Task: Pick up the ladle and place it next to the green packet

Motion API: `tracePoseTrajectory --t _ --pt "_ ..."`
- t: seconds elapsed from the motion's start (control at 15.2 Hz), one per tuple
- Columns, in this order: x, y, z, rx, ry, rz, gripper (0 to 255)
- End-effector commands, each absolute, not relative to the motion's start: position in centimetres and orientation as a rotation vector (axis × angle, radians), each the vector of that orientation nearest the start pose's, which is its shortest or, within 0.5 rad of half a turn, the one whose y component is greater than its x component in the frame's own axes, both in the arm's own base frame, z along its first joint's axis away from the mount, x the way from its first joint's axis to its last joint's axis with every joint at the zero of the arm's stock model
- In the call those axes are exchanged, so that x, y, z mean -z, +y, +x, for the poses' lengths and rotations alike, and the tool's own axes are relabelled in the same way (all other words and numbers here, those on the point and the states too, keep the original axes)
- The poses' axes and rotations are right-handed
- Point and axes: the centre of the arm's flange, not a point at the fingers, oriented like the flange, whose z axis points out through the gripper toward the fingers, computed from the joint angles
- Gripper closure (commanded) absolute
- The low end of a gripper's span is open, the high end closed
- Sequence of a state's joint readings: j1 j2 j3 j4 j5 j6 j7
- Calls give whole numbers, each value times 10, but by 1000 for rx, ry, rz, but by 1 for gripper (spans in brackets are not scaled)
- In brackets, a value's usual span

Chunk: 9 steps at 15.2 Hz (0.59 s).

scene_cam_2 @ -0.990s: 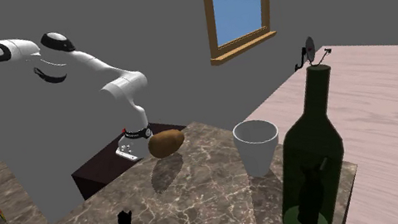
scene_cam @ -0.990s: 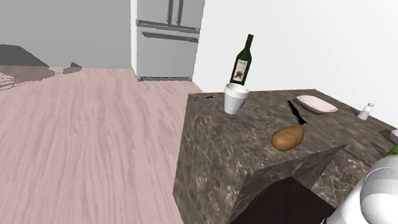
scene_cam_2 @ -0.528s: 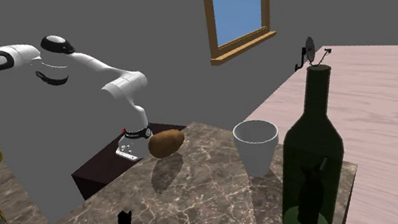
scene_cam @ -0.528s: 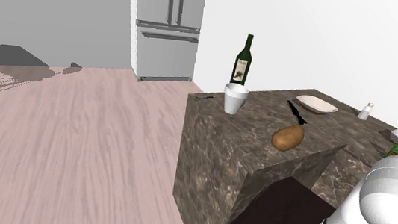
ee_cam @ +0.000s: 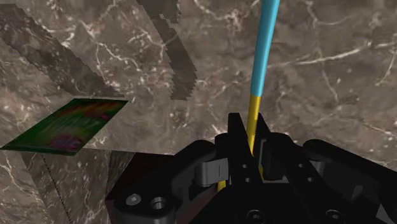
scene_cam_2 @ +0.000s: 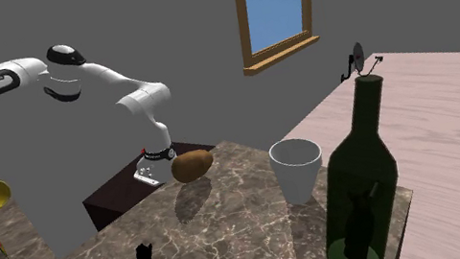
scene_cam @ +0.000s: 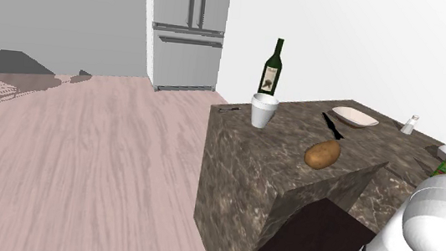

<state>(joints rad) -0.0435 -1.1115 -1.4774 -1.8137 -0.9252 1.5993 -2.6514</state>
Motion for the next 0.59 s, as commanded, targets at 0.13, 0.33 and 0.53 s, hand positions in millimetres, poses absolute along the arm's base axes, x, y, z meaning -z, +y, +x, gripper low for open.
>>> tracePoseTrajectory --t 0.13,0.33,0.53 --pt "-381 -544 -236 258 -1931 -2563 255" --pt "-365 -544 -236 258 -1931 -2563 255" --pt "-349 -544 -236 258 -1931 -2563 255"
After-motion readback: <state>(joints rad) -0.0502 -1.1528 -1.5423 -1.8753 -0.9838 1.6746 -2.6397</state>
